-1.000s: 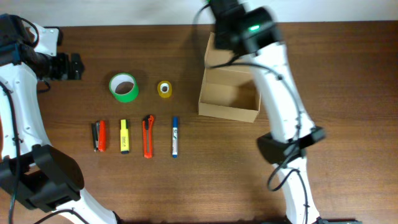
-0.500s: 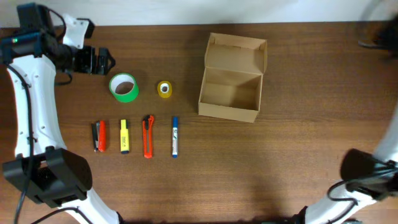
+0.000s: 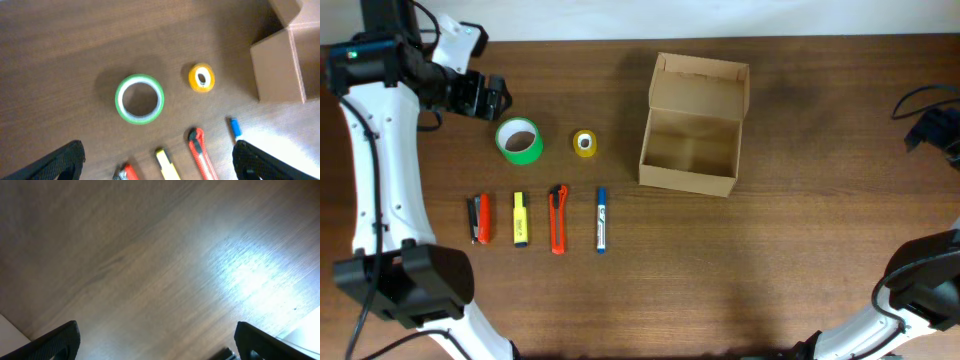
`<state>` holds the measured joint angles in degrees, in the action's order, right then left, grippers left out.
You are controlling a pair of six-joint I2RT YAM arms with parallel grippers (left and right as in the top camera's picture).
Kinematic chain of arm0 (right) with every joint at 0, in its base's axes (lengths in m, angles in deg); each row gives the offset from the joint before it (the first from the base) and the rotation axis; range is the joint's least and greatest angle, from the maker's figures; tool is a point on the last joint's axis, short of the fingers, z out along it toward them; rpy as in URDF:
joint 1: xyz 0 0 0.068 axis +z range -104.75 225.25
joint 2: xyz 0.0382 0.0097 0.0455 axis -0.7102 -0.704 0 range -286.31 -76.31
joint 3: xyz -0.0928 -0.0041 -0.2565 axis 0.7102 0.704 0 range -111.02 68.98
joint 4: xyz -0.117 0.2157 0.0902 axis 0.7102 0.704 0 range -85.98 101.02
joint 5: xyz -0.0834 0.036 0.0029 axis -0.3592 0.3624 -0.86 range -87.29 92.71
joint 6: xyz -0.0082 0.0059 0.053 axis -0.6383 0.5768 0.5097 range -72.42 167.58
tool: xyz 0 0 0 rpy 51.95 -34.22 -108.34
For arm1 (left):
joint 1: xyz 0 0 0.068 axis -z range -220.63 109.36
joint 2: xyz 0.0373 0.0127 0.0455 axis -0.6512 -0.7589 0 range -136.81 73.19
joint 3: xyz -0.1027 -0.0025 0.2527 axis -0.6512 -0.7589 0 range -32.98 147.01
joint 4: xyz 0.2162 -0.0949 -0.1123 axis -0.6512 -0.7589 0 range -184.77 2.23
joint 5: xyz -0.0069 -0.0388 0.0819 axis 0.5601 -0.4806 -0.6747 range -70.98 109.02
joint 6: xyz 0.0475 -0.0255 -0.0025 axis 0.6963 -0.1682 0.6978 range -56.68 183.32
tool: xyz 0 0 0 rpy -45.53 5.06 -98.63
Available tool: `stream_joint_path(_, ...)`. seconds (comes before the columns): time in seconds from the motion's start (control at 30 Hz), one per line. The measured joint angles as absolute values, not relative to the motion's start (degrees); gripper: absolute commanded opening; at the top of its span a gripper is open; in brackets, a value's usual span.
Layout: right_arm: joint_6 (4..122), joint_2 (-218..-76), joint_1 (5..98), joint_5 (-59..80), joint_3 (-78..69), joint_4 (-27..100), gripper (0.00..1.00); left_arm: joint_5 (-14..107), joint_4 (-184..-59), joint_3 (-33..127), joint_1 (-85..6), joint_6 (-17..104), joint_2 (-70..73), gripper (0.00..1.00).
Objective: Pack container
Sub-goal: 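Retract the right arm and move the left gripper over the green tape, then lower the left gripper and grasp the green tape roll's rim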
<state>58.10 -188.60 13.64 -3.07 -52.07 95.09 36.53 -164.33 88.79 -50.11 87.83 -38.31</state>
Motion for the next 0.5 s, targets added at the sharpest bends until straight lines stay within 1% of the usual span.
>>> stream_joint_path(0.13,57.9,-188.6,13.6,-2.7,-50.7,95.0,0.99,33.8,-164.6,88.9,-46.9,90.8,-41.7,0.89)
stream_joint_path(0.2,57.9,-188.6,13.6,-2.7,-50.7,94.7,0.99,30.5,-165.0,89.1,-44.1,91.8,-44.6,0.67)
stream_joint_path(0.23,57.9,-188.6,13.6,-2.7,-50.7,94.6,0.99,28.8,-165.2,89.1,-42.8,92.2,-46.1,0.57)
stream_joint_path(0.27,57.9,-188.6,13.6,-2.7,-50.7,94.5,0.99,26.9,-165.4,89.1,-41.3,92.7,-48.2,0.52)
stream_joint_path(0.3,57.9,-188.6,13.6,-2.7,-50.7,94.2,0.99,25.7,-165.4,89.1,-40.2,93.0,-49.9,0.52)
stream_joint_path(0.4,57.8,-188.6,13.6,-2.7,-50.7,93.4,1.00,22.3,-165.4,89.1,-37.7,93.2,-54.2,0.57)
stream_joint_path(0.5,57.8,-188.6,13.6,-2.5,-50.7,93.1,0.99,20.0,-165.3,89.1,-37.2,92.9,-55.9,0.63)
